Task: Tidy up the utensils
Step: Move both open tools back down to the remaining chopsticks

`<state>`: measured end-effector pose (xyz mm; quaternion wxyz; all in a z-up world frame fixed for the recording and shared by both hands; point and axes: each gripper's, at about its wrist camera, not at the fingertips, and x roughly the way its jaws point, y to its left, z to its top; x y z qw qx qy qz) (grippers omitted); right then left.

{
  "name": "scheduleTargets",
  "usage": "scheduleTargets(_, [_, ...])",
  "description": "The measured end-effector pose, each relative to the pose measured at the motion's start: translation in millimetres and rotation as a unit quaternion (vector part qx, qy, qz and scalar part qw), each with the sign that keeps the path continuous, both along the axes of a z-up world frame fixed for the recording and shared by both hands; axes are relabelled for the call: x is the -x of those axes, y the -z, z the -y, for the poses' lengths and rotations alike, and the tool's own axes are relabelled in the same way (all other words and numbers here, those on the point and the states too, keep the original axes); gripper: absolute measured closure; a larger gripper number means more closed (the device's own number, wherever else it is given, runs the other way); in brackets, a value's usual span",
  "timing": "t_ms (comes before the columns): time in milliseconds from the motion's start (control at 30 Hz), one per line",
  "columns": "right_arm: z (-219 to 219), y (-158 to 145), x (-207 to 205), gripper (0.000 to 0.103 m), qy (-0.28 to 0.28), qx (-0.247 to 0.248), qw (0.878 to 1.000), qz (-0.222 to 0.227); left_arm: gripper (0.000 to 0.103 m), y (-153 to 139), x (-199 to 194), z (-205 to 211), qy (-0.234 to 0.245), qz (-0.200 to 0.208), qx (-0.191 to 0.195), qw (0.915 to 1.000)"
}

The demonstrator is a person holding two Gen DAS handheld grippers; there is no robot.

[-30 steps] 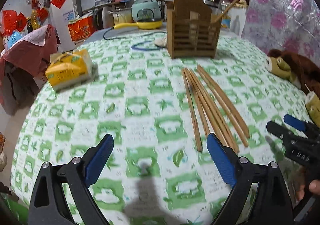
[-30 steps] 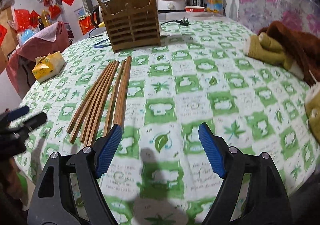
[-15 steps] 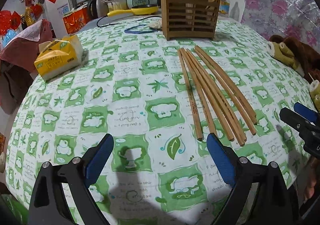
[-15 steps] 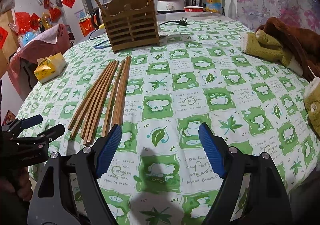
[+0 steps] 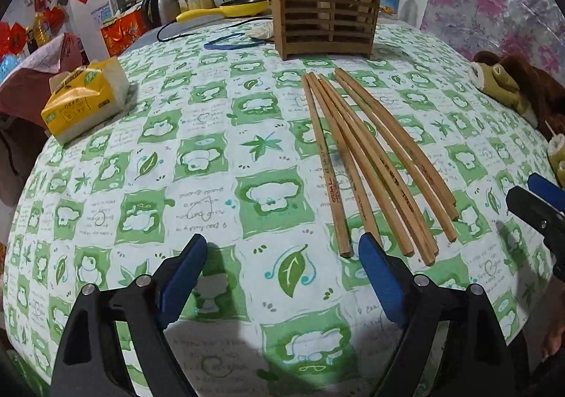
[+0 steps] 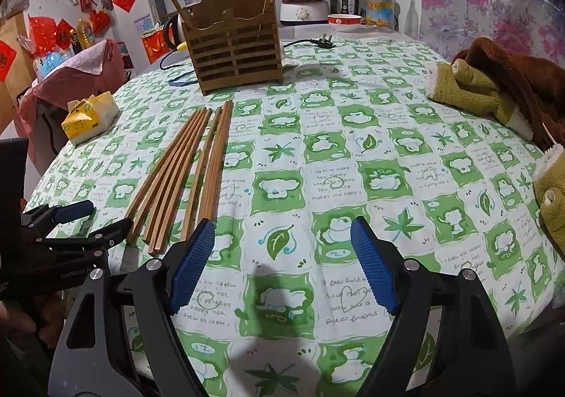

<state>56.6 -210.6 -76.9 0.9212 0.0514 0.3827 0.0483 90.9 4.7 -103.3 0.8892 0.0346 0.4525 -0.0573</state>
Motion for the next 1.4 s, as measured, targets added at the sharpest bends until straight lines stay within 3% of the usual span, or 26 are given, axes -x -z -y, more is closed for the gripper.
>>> scheduleTargets(300, [-7.2, 0.9, 1.1, 0.026, -0.011, 0.011, 1.0, -0.003, 0.019, 1.2, 0.2, -3.5, -0.005, 0.008, -0.004, 0.9999])
scheduleTargets(367, [-7.9, 0.7, 1.1, 0.026, -0.011, 0.016, 1.0, -0.001, 0.024, 0.8, 0.2, -0.7, -0.002, 0.011, -0.001, 0.9999])
scheduleTargets(533, [-13.2, 4.4, -3.4, 0.026, -0.015, 0.043, 0.999, -0.007, 0.051, -1.0, 3.3, 10.3, 0.027, 0.023, -0.001, 0.9994])
scheduleTargets(1200, [-39.9, 17.5, -34.7, 0.026, -0.035, 0.071, 0.996, -0.029, 0.05, 0.9, 6.2, 8.2, 0.03, 0.035, 0.006, 0.9989])
scheduleTargets(1400, [-32.1, 17.0, -34.5, 0.026, -0.02, 0.084, 0.996, -0.026, 0.049, 1.0, 6.1, 7.8, 0.029, 0.035, 0.007, 0.999])
